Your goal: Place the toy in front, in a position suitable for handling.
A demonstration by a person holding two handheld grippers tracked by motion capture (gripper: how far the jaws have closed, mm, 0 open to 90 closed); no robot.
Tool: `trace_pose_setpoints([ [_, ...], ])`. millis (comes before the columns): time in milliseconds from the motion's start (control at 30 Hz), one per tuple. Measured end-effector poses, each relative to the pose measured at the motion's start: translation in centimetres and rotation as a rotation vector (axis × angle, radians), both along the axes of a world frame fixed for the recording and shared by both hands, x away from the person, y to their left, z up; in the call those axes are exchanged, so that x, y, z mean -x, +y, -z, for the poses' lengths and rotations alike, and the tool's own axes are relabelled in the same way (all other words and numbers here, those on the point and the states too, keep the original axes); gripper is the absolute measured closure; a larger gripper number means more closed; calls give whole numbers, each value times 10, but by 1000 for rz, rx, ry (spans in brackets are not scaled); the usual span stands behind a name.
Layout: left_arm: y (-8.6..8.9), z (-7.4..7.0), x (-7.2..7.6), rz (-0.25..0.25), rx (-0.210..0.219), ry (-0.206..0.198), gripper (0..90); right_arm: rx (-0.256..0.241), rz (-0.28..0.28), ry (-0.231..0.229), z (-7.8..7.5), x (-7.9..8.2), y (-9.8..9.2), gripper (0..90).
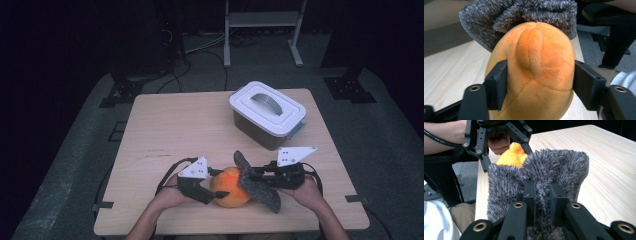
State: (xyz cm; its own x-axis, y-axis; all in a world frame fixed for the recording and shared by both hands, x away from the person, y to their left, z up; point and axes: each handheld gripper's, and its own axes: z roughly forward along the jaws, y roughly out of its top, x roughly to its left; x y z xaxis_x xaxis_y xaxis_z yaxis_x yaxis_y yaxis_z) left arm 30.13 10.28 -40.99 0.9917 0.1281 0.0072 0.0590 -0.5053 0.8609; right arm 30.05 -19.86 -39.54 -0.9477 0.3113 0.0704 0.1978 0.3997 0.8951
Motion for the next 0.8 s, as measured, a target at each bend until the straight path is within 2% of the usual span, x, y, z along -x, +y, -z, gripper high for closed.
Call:
trace_pose_setpoints([
  [67,0,-1,-2,-16,10,18,247,10,-15,-3,0,1,2,772],
  [100,0,-1,-4,-34,18,46,192,9,-20,-5,0,1,3,772],
  [133,0,0,-6,-38,15,71,162,6,-26,0,0,1,3,772],
  [167,-1,1,-6,-40,22,75,165,4,-25,-1,0,1,3,772],
  [200,-1,2,-4,-31,13,54,204,7,-22,-4,-1,1,4,772],
  [300,-5,-4,5,-24,0,-54,361,-9,-27,-18,-7,4,5,773],
  [367,-9,-8,12,-12,-21,-136,396,-32,-39,-31,-11,6,8,774],
  [433,-12,-10,16,-8,-53,-193,407,-35,-49,-47,-15,9,13,773],
  [500,-12,-8,15,1,-63,-172,408,-20,-53,-49,-14,9,14,773],
  [567,-11,-4,14,5,-51,-149,403,-2,-49,-32,-9,6,13,774],
  [633,-11,-4,14,10,-53,-143,396,2,-43,-18,-4,3,10,773],
  [667,-12,-4,14,21,-57,-144,389,16,-14,-5,0,-1,4,773],
  [733,-13,-4,14,28,-53,-129,374,13,-1,7,0,-2,1,774],
  [800,-14,-2,14,32,-44,-119,359,-6,-13,-1,-2,0,3,774],
])
